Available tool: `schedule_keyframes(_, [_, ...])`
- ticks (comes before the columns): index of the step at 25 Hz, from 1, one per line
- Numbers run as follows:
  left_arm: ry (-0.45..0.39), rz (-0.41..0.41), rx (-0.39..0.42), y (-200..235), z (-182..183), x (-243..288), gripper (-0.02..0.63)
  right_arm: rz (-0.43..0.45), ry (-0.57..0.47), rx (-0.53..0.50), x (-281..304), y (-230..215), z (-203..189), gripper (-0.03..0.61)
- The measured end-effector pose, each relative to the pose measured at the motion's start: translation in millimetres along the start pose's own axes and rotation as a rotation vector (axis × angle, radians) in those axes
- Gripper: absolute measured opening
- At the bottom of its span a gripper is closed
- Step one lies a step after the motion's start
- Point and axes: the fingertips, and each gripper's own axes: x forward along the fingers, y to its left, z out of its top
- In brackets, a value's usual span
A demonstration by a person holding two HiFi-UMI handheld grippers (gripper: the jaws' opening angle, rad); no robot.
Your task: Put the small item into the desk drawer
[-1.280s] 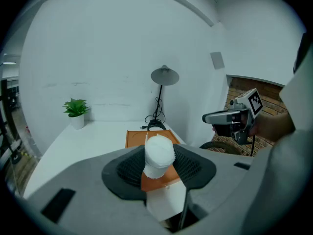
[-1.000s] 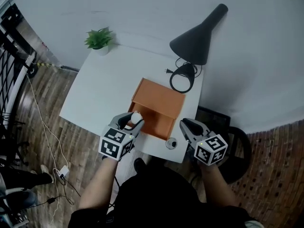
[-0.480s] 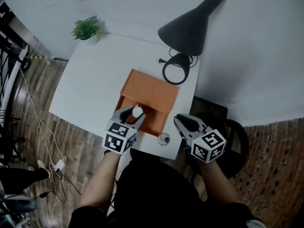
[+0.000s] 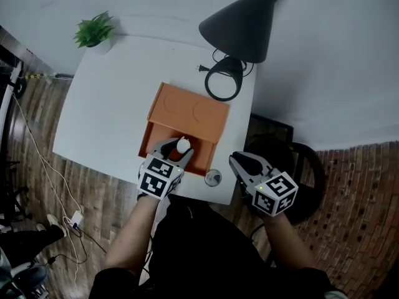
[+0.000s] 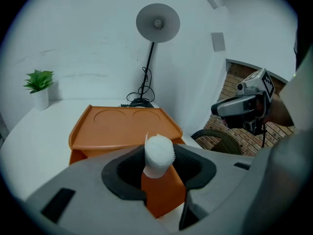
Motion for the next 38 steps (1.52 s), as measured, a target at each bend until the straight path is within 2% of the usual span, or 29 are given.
schedule_keyframes(9, [0.090, -0.091, 0.049, -7.4, -13.0, 19.1, 0.181, 0.003, 0.005, 0.014, 9.2, 7.2, -1.5, 0.044])
schedule_keyframes(28, [0.172, -0.094, 0.126, -4.5, -28.6, 26.9, 0.183, -0.042, -0.019, 0.009, -7.9, 18.6, 4.0, 0.044])
schedule_keyframes(38, [0.216, -0.168, 0.245, -3.1, -23.1, 42.4, 0.183, -0.061, -0.028, 0.036, -10.9, 20.2, -2.6, 0.044])
